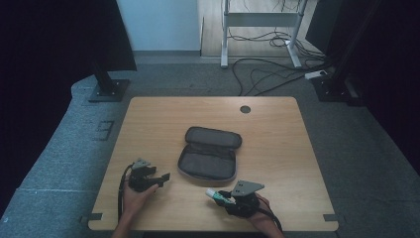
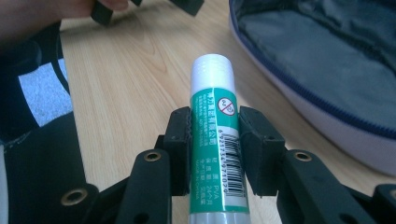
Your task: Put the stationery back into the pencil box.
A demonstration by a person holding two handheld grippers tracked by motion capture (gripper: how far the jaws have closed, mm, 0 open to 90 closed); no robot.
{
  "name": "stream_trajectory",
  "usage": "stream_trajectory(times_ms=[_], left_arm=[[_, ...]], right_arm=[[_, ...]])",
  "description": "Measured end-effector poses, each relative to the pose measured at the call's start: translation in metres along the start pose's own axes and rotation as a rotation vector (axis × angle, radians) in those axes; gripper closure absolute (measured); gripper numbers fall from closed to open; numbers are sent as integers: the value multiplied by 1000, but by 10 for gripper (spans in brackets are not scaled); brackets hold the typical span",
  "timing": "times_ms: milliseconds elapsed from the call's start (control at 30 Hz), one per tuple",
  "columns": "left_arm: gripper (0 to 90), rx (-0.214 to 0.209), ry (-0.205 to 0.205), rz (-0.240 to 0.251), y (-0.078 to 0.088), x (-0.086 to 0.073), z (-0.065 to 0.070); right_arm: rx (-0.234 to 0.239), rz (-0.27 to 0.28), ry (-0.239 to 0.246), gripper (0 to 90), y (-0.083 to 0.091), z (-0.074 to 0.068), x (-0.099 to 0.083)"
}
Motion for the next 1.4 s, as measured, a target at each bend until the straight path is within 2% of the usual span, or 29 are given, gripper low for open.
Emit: stream_trajectory(times_ms=[433, 800, 1400], left_arm=[[271, 2, 0, 5, -1, -1, 0], [269, 0, 1, -3, -1, -2, 1], [269, 1, 7, -1, 0, -2, -1]], right_arm=[[-7, 49, 47, 650, -11, 6, 30], [-13, 80, 58, 650, -19, 16, 49], [-15, 72, 52, 650, -45, 33, 61]])
Point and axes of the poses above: each handheld gripper's, and its own axes: y roughly backward along the jaws, x roughly out of its top, z roughly to its right, the point moved 5 cm from there along -y, roughly forward along the jaws, and after that the axes turned 15 degrees about z, right-handed, at the moved point
